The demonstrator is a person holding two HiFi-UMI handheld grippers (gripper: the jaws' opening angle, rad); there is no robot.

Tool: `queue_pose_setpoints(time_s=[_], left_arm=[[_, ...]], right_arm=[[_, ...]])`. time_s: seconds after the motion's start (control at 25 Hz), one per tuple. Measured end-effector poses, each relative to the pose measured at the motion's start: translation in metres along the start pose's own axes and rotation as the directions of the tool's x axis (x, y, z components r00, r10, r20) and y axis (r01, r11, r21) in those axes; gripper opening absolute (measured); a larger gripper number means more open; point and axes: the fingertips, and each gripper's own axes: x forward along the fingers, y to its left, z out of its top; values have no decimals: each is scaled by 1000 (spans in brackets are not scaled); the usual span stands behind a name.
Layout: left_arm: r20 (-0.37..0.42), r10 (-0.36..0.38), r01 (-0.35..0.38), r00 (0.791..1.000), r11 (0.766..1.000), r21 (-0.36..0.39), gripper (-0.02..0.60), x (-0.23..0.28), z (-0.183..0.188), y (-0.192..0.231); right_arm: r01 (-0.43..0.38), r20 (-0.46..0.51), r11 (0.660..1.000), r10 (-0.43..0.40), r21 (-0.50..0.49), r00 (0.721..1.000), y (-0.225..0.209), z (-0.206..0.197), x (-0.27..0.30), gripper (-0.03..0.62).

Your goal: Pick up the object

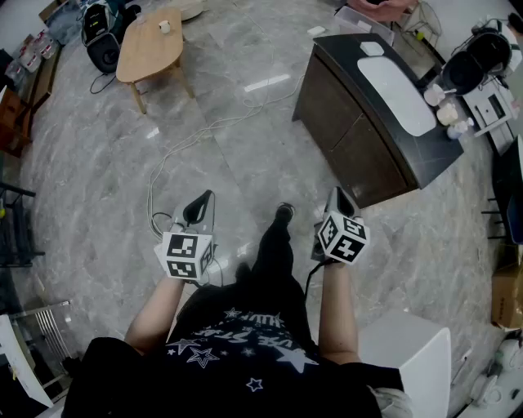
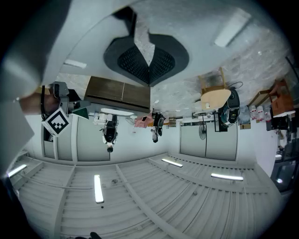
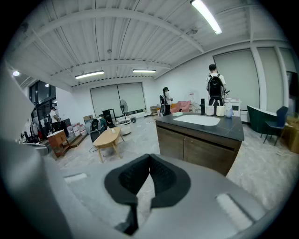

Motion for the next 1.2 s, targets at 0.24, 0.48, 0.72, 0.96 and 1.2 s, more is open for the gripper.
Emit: queue_pose_setpoints(time_s=[0.24, 0.48, 0.72, 0.96, 1.2], left_arm=[[-21, 13, -14, 1000, 1000, -25, 8, 7, -2, 11], [38, 8, -6, 999, 999, -50, 9, 17, 17, 19], [51, -11, 13, 999, 998, -56, 9, 40, 27, 21], [65, -31, 34, 997, 998, -48, 8, 88, 45, 21], [57, -27, 28, 998, 999, -30, 8, 166, 79, 30]], right_arm=[[-15, 1, 1000, 15, -5, 1000, 9, 11, 11, 5], [-18, 10, 1000, 19, -11, 1000, 15, 25, 24, 5], [-26, 36, 1000, 25, 16, 999, 11, 42, 43, 5], [-12, 81, 999, 10, 31, 997, -11, 73, 80, 91], [0, 76, 998, -5, 65, 997, -44, 109, 153, 184]])
